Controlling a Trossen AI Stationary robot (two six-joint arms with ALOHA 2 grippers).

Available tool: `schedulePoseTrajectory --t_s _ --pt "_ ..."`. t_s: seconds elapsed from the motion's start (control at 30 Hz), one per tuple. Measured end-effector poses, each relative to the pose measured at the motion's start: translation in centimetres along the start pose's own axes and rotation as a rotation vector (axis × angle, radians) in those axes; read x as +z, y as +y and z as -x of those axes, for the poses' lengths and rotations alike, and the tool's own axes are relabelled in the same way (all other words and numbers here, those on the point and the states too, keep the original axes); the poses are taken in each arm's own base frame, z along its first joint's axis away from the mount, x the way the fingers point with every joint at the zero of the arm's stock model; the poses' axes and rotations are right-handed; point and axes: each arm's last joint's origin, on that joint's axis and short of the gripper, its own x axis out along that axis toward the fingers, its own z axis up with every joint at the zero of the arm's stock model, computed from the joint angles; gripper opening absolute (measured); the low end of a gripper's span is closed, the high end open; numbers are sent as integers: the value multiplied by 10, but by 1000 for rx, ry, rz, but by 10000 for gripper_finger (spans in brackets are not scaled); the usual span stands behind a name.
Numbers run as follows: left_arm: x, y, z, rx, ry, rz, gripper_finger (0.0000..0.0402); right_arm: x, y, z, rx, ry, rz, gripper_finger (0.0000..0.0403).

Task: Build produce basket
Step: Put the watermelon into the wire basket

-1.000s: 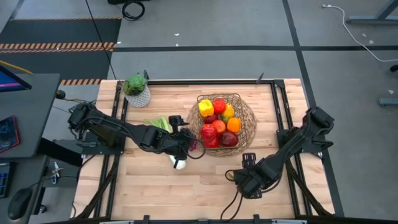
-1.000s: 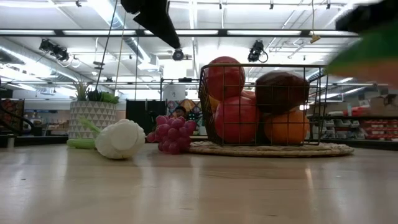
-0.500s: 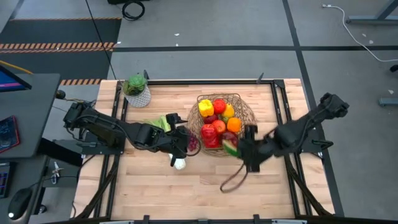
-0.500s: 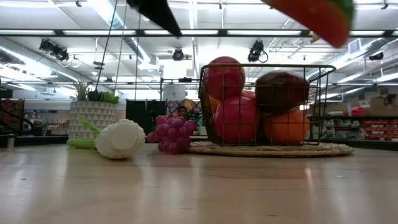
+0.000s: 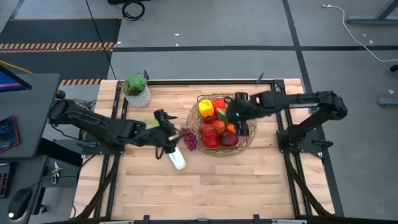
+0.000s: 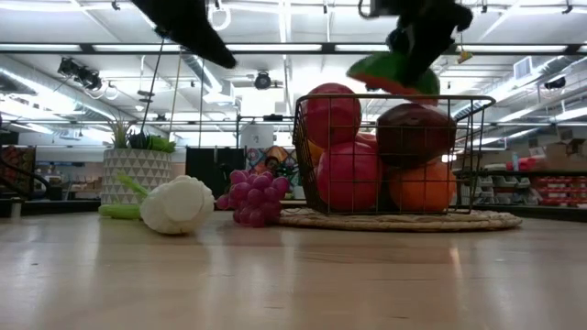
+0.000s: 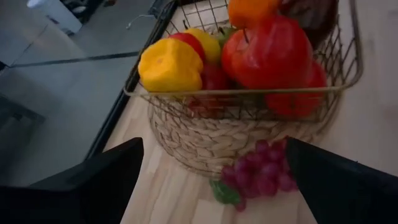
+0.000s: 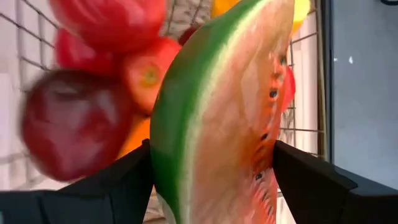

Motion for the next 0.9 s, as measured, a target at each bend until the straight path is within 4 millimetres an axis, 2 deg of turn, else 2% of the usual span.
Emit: schedulePoseTrajectory --t_s 0.13,0.27,0.5,0.73,0.9 --pt "-6 12 14 -9 -76 76 400 5 -24 -20 13 12 21 307" --pt "-3 22 27 -25 -144 178 400 7 -40 -42 12 57 38 307" --pt "-3 17 40 -103 -165 224 400 2 -58 -70 44 168 -5 307" --pt "-4 10 45 -137 -175 203 400 1 -68 -74 28 157 -84 314" --pt "-4 11 45 -136 -175 204 400 1 -69 -75 44 152 -115 337"
